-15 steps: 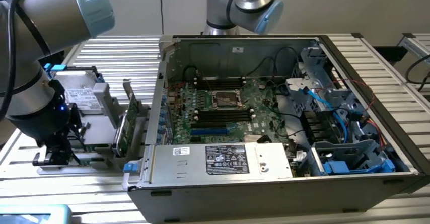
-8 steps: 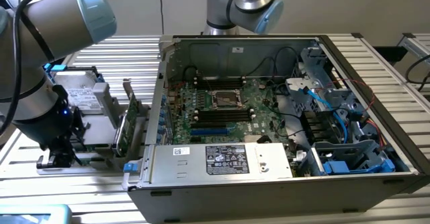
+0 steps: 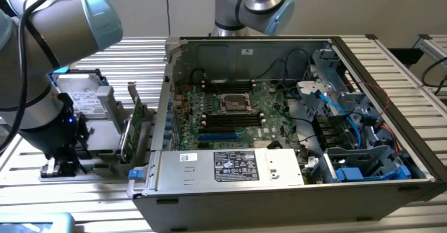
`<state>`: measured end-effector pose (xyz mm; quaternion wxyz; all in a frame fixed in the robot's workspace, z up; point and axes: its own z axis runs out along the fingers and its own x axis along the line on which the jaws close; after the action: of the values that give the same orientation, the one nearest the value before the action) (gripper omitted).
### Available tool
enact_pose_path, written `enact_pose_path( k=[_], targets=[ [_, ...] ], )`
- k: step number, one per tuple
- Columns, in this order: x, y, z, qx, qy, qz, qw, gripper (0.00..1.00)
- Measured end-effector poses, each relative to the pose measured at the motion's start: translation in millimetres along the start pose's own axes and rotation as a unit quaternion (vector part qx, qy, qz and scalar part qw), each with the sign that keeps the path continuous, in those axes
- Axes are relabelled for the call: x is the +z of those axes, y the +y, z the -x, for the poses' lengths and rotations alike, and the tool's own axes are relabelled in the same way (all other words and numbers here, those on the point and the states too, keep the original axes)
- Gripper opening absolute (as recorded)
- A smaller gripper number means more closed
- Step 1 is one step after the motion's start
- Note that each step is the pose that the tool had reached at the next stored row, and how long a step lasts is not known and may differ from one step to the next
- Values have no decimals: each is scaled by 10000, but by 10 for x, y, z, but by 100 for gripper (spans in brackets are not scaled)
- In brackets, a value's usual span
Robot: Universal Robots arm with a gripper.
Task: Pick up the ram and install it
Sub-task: 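Pick up the ram and move it above insertion slot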
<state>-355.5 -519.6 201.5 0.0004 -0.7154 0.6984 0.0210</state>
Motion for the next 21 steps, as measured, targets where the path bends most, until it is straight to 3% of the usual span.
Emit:
enact_pose_path(
  k=[2,6,10,21],
  targets=[
    [2,0,0,0,1,1,10000,40],
    [5,0,-1,0,1,-2,10000,22],
    [-10,1,-7,-1,-1,-2,10000,13],
    [-511,16,-18,0,0,-1,10000,13]
  ],
)
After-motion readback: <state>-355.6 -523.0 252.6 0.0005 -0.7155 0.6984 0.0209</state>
